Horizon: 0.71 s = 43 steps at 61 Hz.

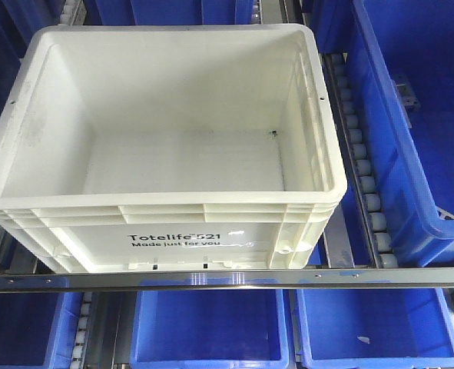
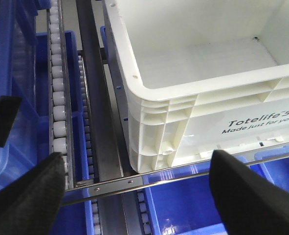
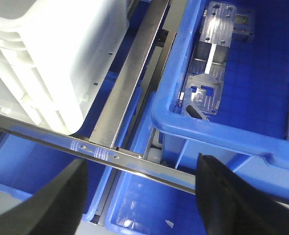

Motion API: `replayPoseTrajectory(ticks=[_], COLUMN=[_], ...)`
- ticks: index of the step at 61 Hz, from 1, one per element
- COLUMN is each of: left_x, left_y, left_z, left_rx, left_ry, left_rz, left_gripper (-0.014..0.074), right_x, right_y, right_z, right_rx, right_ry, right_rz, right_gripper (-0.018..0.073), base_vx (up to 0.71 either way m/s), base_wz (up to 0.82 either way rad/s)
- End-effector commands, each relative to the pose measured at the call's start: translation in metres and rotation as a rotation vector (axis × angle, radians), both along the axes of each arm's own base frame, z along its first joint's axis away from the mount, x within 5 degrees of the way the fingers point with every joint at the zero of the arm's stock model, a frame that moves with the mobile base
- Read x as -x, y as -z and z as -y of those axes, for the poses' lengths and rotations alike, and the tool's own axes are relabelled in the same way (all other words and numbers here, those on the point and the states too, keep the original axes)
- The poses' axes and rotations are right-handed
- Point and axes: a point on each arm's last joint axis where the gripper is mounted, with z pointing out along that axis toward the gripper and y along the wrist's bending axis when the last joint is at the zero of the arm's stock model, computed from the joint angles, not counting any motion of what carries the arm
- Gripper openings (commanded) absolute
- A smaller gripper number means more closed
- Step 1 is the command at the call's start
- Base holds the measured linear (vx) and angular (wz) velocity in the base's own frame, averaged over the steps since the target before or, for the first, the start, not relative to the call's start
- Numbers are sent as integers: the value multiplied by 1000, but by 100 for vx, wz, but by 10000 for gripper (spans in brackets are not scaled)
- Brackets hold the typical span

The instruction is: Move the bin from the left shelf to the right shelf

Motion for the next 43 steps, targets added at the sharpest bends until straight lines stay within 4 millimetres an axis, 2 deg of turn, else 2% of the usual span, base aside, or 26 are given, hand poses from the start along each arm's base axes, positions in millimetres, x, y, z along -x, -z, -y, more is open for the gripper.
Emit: replayPoseTrajectory(ticks=[1, 7, 22, 34, 43], left_x=[-4, -3, -3, -3, -3], left_y=[-10, -10, -9, -9, -8], left_z=[1, 0, 0, 0, 0], left_rx=[22, 4, 3, 2, -1], left_ry=[-9, -1, 0, 0, 0], left_rz=[64, 59, 57, 55, 37], left_gripper=[548, 466, 187, 0, -8], right_x=[-3, -3, -3, -2, -2], right_y=[-10, -10, -10, -10, -9], right_z=[-1, -1, -1, -1, -1], right_rx=[-4, -2, -13, -13, -13], right_ry=[-6, -7, -11, -11, -11], right_rz=[62, 63, 59, 52, 52], right_gripper=[358, 250, -13, -9, -8], base_vx=[0, 0, 0, 0, 0], base_wz=[0, 0, 0, 0, 0])
